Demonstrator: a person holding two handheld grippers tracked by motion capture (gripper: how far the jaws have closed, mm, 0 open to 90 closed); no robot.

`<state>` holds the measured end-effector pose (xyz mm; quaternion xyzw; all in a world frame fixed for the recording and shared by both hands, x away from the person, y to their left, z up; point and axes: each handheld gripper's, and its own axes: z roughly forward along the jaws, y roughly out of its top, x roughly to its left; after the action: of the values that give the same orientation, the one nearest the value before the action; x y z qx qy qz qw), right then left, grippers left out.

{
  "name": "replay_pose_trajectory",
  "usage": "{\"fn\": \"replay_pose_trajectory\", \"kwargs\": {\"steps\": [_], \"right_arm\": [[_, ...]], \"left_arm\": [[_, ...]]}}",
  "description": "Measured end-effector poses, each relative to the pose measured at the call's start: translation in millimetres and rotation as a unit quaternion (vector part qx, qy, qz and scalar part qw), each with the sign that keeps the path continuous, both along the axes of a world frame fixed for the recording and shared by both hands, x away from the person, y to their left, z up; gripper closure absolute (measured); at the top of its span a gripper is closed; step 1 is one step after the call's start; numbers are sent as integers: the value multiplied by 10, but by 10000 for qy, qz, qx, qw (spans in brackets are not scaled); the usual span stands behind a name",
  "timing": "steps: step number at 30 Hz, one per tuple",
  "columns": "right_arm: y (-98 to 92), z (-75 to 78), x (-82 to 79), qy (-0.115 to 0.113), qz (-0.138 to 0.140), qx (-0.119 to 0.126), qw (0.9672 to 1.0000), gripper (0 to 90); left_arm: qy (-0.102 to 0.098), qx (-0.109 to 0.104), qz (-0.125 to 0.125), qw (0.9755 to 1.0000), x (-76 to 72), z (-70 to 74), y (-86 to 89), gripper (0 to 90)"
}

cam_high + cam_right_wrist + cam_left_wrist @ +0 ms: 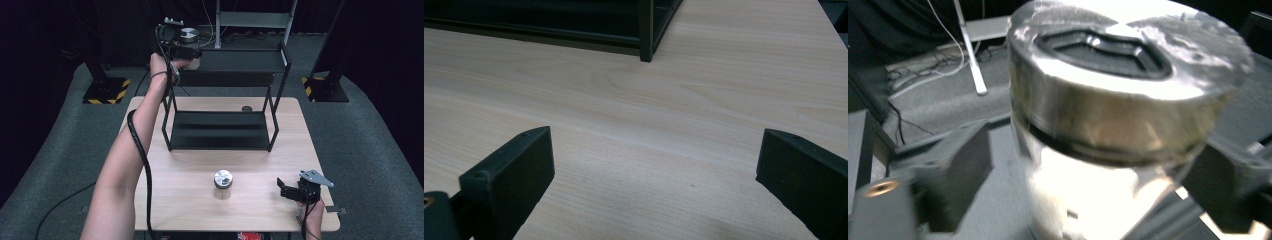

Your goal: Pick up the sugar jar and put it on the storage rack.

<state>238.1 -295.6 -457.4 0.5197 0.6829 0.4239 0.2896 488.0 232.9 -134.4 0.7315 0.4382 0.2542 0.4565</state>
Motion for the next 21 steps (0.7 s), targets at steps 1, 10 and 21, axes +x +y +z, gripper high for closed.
{"fn": "replay_pose_trajectory", "kwargs": {"steps": [1,10,21], "right_arm": [[0,-1,-1,-4,-1,0,10000,11],[3,-1,0,-4,0,-6,10000,11],[8,3,0,8,-7,-6,10000,11]], "left_arm": [[21,89,21,10000,-32,25,-12,45],[84,517,-340,9980,-272,70,63,0],[-5,815,-805,9934,-643,-227,221,0]]}}
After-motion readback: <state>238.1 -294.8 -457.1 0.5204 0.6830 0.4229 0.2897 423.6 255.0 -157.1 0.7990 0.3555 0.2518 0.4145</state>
